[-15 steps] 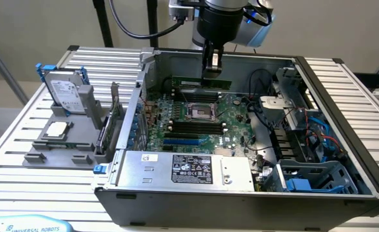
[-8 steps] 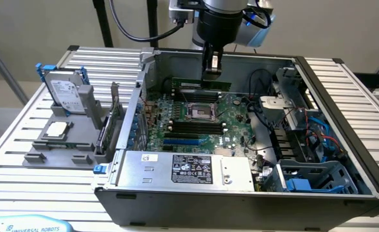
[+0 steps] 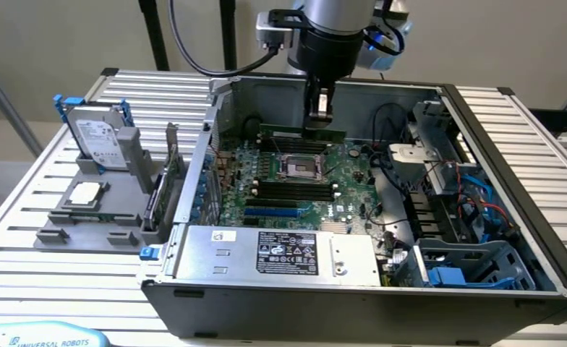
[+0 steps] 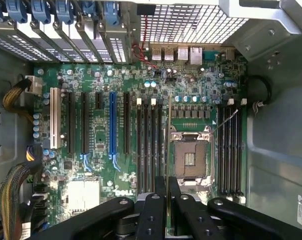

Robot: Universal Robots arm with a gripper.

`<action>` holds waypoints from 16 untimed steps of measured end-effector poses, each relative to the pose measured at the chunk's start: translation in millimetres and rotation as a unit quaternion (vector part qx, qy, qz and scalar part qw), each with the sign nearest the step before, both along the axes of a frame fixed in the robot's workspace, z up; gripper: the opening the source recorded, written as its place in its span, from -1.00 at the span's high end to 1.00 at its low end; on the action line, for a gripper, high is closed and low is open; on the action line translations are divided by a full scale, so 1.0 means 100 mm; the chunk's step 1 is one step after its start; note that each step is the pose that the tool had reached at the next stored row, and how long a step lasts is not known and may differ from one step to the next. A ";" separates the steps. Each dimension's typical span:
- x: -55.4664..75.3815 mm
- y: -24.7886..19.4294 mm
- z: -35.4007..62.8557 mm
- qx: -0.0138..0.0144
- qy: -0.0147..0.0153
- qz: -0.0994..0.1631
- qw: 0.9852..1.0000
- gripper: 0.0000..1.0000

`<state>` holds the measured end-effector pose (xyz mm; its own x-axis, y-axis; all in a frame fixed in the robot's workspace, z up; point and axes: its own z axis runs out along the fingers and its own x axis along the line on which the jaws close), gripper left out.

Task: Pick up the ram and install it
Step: 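Insert the ram into the slot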

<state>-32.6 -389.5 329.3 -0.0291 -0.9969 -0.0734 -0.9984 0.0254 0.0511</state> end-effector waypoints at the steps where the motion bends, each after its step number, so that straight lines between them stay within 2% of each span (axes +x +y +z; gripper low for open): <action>1: 0.01 -0.004 -0.018 0.000 0.000 0.000 1.000 0.73; 5: 0.03 -0.042 -0.090 0.000 0.000 0.000 1.000 0.73; 12: 0.04 -0.164 -0.219 0.000 0.000 0.000 1.000 0.73; 16: 0.04 -0.179 -0.291 0.000 0.000 0.001 1.000 0.73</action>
<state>-29.0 -407.4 300.2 -0.0274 -0.9969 -0.0732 -0.9984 0.0237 0.0511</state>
